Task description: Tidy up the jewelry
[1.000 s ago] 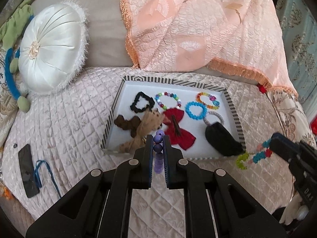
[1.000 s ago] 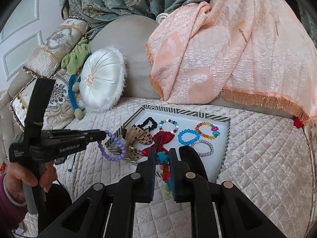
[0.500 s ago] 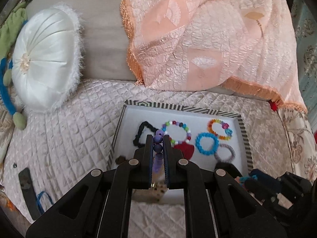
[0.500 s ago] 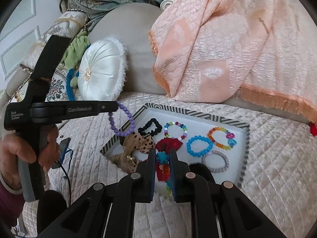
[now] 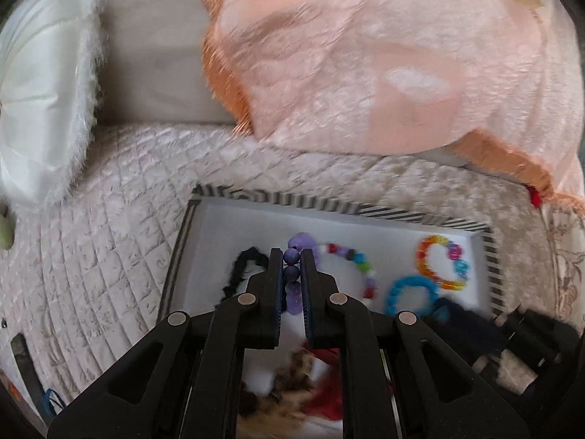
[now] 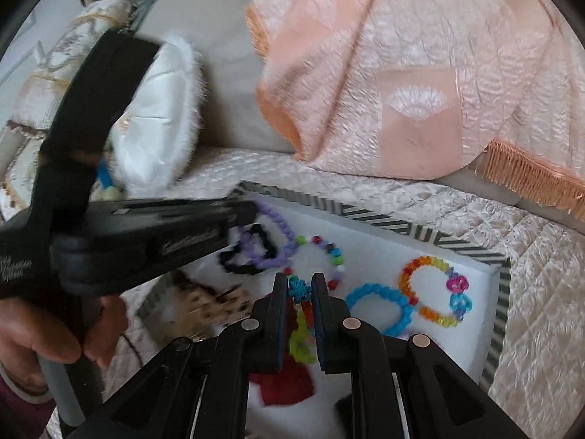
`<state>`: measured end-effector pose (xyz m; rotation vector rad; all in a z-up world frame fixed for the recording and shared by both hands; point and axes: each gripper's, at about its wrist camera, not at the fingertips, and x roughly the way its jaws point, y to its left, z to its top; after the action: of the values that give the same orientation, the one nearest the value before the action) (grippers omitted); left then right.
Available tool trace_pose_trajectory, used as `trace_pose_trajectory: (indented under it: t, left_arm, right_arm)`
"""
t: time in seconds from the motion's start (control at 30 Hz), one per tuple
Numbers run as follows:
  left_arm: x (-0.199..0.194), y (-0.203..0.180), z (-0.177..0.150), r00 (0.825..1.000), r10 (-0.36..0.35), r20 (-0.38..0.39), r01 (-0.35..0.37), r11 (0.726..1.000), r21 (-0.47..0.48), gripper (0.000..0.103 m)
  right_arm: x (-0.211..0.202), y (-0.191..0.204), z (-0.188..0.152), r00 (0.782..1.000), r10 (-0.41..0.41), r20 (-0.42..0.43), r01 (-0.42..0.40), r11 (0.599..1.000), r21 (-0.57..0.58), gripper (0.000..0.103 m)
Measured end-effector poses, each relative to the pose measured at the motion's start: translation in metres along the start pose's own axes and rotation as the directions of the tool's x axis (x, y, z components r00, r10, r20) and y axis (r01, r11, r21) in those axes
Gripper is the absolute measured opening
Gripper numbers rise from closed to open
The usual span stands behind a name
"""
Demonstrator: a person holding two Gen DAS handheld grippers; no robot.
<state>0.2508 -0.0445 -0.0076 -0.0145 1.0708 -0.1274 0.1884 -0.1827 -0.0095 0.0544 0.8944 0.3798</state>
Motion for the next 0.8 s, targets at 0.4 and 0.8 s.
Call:
trace_pose_trajectory:
  t: [0.4,0.8]
  left_arm:
    - [0.029,0.029,-0.01,0.998,0.032,-0.047,-0.034,0.998,-0.043,0.008]
    - [0.012,0.029,-0.016,0.999,0.047,-0.014,-0.048,0.997,-0.055,0.047]
  right_arm:
    - [0.042,-0.038,0.004,0.986,-0.128,-0.109,0.132,0.991,0.029,0.012]
    - [0.016,-0.037,-0.002,0.992,-0.107,-0.068,0.112,0.992,0.061,0.029]
